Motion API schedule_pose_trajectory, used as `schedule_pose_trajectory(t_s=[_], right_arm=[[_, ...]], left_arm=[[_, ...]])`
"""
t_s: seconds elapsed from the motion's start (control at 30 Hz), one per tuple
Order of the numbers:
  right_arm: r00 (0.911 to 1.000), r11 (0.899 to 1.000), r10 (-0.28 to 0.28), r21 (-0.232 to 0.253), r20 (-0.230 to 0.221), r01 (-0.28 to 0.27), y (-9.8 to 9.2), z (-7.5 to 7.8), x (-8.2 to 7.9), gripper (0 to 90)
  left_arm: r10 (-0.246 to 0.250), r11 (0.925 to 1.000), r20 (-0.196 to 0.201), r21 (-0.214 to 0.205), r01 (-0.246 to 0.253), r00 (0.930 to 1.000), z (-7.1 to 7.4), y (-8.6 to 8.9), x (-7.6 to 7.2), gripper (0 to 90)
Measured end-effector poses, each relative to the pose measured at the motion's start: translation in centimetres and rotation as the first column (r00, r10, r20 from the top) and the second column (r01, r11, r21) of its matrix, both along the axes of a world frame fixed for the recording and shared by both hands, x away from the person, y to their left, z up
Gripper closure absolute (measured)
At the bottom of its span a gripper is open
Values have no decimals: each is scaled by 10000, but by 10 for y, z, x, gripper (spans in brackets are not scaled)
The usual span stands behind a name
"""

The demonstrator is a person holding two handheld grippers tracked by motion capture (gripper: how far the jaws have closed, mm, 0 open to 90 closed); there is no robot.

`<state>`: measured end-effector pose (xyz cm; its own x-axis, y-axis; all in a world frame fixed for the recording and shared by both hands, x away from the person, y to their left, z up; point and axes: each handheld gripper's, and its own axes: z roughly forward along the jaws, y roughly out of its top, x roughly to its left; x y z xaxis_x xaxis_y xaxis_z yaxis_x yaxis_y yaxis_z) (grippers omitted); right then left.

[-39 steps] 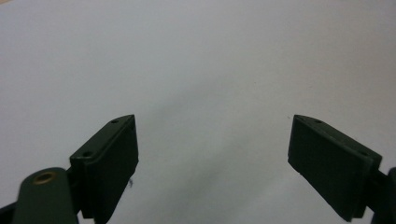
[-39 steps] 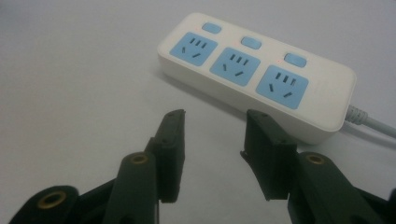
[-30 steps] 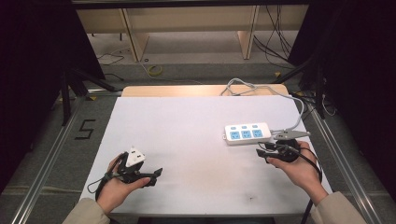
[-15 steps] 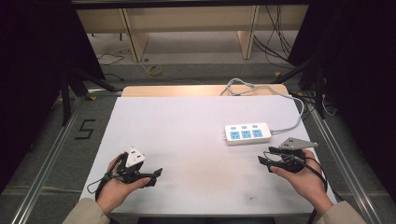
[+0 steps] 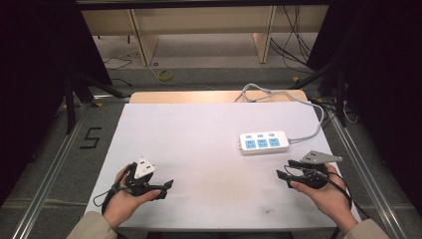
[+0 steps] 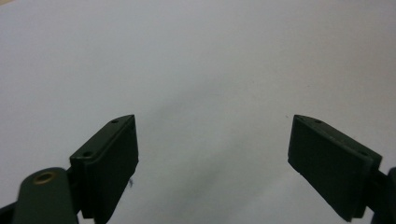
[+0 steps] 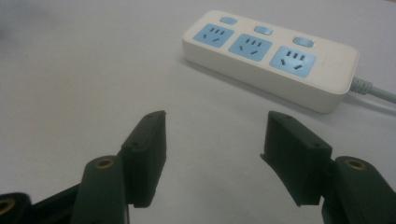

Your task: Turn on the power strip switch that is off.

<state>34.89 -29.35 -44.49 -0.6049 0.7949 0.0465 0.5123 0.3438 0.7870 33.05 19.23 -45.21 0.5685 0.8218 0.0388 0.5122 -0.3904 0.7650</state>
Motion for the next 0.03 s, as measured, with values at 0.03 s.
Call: schedule_pose_trajectory(t_s=[0.03], right_arm=[[10000, 10000, 0, 4, 0, 0, 0, 0, -1, 396]], left_arm=[[-3, 10000, -3, 2, 3, 10000, 0, 0, 0, 159]])
